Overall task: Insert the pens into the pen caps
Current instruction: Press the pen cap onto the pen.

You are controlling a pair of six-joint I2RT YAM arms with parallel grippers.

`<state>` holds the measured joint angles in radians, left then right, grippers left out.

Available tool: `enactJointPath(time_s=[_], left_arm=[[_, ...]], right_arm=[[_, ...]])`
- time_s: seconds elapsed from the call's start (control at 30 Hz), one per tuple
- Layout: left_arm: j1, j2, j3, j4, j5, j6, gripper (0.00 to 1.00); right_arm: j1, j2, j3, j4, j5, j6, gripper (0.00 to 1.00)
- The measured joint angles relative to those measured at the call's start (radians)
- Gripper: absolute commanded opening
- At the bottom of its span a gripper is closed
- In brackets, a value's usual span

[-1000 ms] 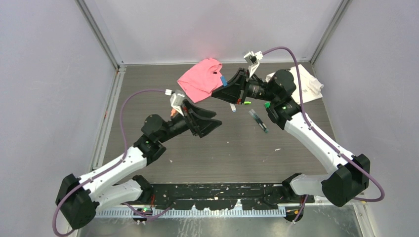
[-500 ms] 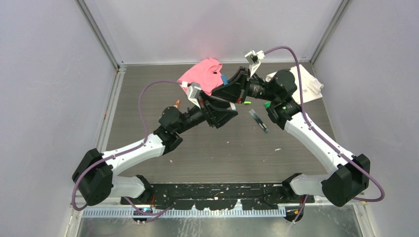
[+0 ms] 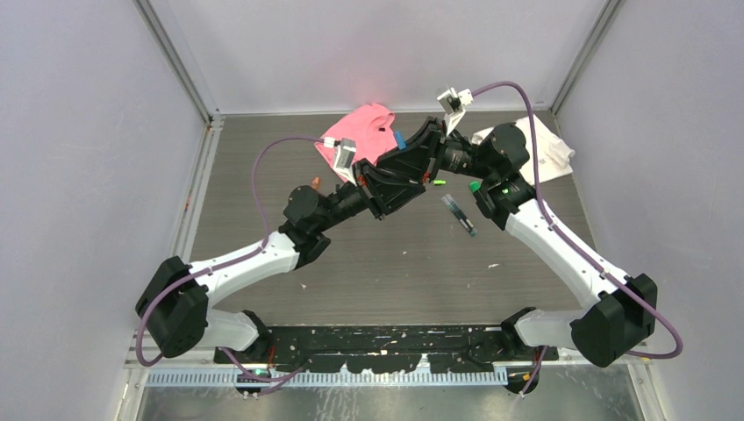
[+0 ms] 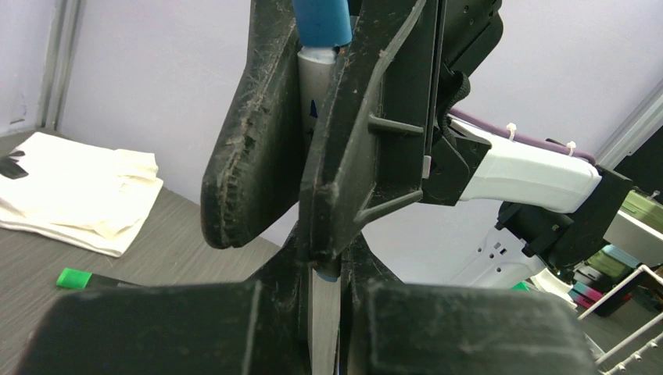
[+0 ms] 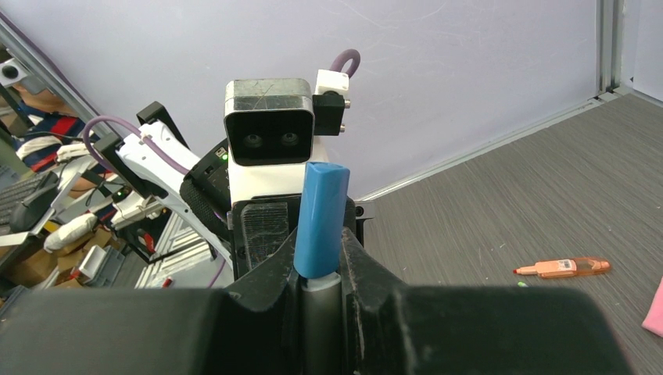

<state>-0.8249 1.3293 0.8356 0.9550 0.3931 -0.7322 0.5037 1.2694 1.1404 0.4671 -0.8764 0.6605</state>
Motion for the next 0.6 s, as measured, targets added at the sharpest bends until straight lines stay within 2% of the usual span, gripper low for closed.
enactJointPath(time_s=[0.1, 0.2, 0.4, 0.6], left_arm=[[0.0, -0.002, 0.0, -0.002, 0.0, 0.009, 0.01], [0.0, -0.017, 0.0, -0.032, -0.002, 0.032, 0.01], [0.0, -0.067, 0.0, -0.103, -0.012, 0.089, 0.01], [0.001, -0.09, 0.003, -0.121, -0.019, 0.111, 0.0]], right_arm=[[-0.003, 0.0, 0.0, 0.003, -0.006, 0.0, 0.19], [-0.008, 0.0, 0.0, 0.005, -0.015, 0.0, 0.27], [-0.01, -0.015, -0.016, 0.02, -0.033, 0.003, 0.34], [-0.01, -0.033, -0.028, 0.041, -0.047, 0.002, 0.35]])
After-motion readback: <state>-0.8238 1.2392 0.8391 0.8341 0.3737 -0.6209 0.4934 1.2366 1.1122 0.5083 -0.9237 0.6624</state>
